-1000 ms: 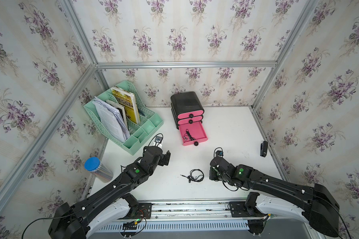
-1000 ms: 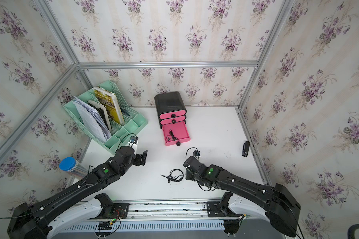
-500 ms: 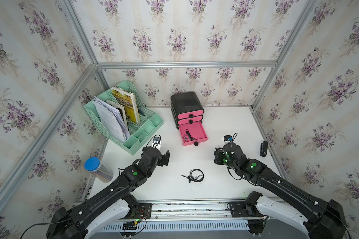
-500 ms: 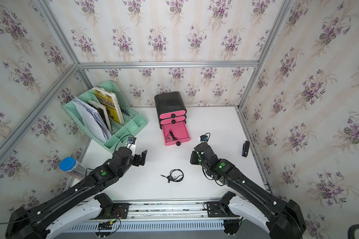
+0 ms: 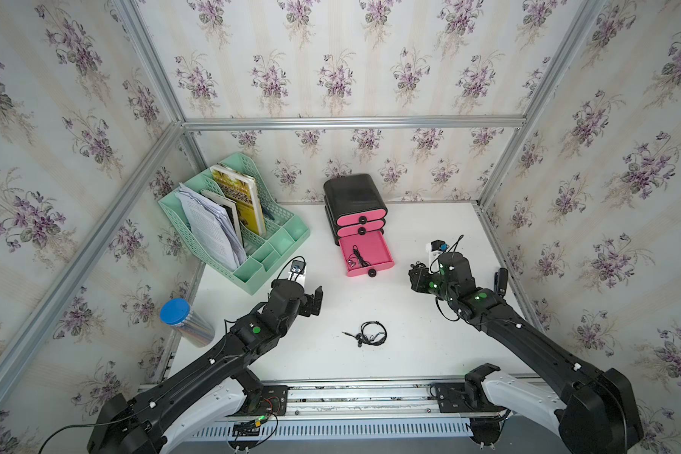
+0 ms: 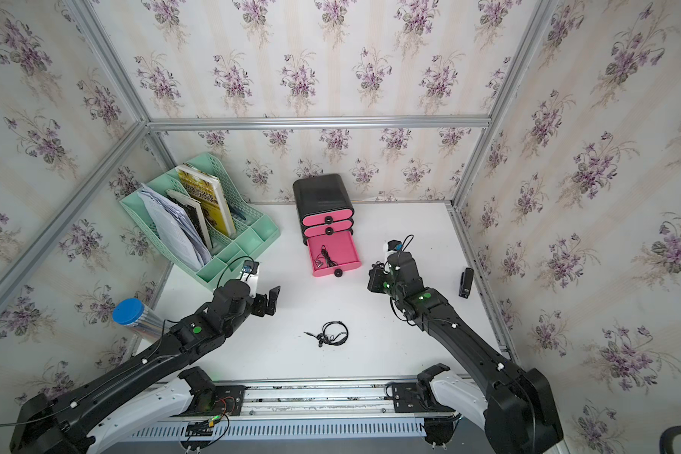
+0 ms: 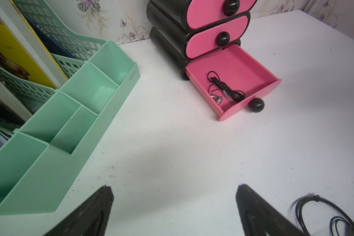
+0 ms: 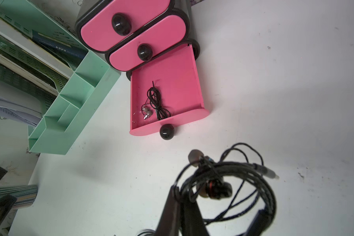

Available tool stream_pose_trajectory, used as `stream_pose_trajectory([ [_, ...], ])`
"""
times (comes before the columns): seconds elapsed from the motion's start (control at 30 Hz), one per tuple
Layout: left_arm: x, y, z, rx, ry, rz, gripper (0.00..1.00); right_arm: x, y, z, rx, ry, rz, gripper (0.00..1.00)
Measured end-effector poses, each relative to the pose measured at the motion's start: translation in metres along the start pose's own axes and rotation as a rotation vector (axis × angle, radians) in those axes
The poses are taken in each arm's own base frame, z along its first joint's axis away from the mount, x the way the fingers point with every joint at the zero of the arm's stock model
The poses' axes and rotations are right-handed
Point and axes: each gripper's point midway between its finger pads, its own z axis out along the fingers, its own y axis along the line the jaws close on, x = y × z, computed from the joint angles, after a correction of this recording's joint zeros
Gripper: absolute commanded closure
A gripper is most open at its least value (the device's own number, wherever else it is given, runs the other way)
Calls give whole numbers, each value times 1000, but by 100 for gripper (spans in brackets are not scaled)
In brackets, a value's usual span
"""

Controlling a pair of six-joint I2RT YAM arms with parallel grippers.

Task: Place the wired earphones into the drawer by color
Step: Place the wired earphones in the drawer.

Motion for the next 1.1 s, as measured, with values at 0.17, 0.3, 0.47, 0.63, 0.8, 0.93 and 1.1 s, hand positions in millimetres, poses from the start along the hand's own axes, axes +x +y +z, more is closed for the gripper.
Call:
stream_pose_trajectory([
  [0.17,-5,-7,8,19,-3,41,1,-15,7,21,-7,11,-24,100],
  [0.3,-8,-12,12,32,1,70,1,-30,15,38,-17,14,-45,100],
  [0.47,-8,-16,14,50,-18,96,1,-48,25,62,-33,10,-55,100],
  [0.63,-1,-16,15,56,-11,135,1,-59,35,92,-70,22,-53,100],
  [0.8,1,-18,15,71,-12,142,1,-58,39,127,-100,67,-38,100],
  [0.93,1,-18,13,75,-19,139,1,-53,40,151,-110,98,-17,100],
  [1.1,-3,-17,9,78,-40,132,1,-46,42,168,-114,124,-9,100],
])
